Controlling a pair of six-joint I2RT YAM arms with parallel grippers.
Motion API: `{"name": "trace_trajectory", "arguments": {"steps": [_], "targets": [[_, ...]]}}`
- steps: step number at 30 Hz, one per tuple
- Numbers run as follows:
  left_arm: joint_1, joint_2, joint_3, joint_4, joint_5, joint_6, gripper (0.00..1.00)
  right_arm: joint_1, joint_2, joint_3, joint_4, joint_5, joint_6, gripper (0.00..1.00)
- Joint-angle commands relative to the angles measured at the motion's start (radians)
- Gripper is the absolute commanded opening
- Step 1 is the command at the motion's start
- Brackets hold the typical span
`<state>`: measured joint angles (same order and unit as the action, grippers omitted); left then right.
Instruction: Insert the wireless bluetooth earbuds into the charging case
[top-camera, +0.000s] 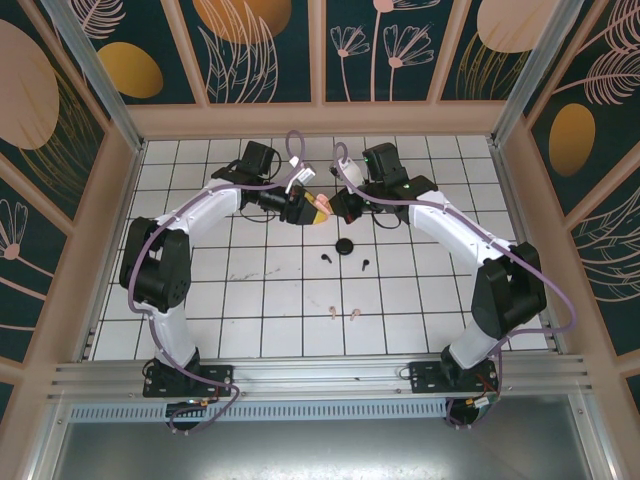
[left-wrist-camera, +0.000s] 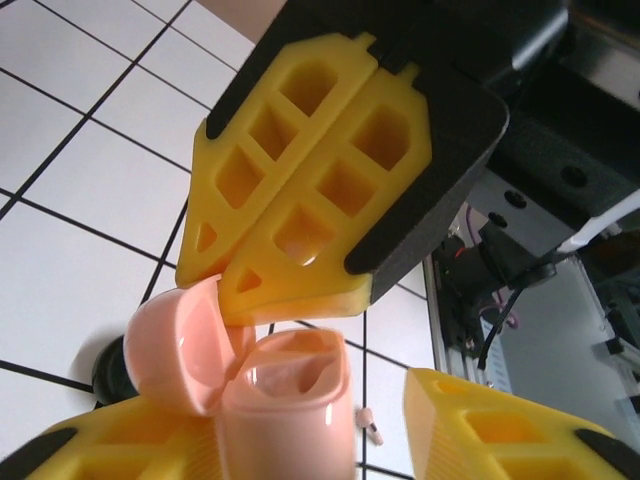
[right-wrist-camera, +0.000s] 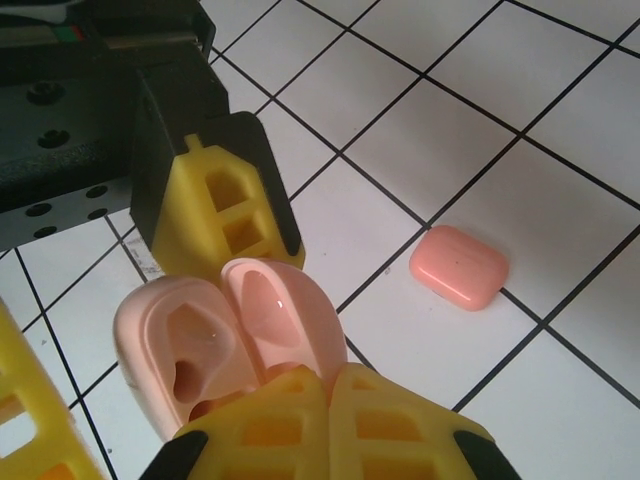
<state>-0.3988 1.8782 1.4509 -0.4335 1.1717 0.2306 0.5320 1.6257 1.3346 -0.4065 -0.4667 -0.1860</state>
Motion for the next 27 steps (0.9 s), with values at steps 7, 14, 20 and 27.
{"name": "trace_trajectory", "arguments": {"steps": [7,14,20,27], "targets": [[0.026,-0.062,-0.023,0.212,0.049,-0.074,0.38,0.028,-0.046,-0.026,-0.038,-0.055,-0.028,0.00],[0.026,-0.061,-0.023,0.225,0.069,-0.083,0.18,0.029,-0.040,-0.013,-0.039,-0.063,-0.024,0.00],[0.026,-0.065,-0.027,0.235,0.079,-0.089,0.05,0.029,-0.040,0.011,-0.025,-0.032,0.001,0.00],[0.026,-0.131,-0.147,0.470,-0.009,-0.229,0.00,-0.016,-0.097,0.042,-0.012,0.045,0.135,0.50]]}}
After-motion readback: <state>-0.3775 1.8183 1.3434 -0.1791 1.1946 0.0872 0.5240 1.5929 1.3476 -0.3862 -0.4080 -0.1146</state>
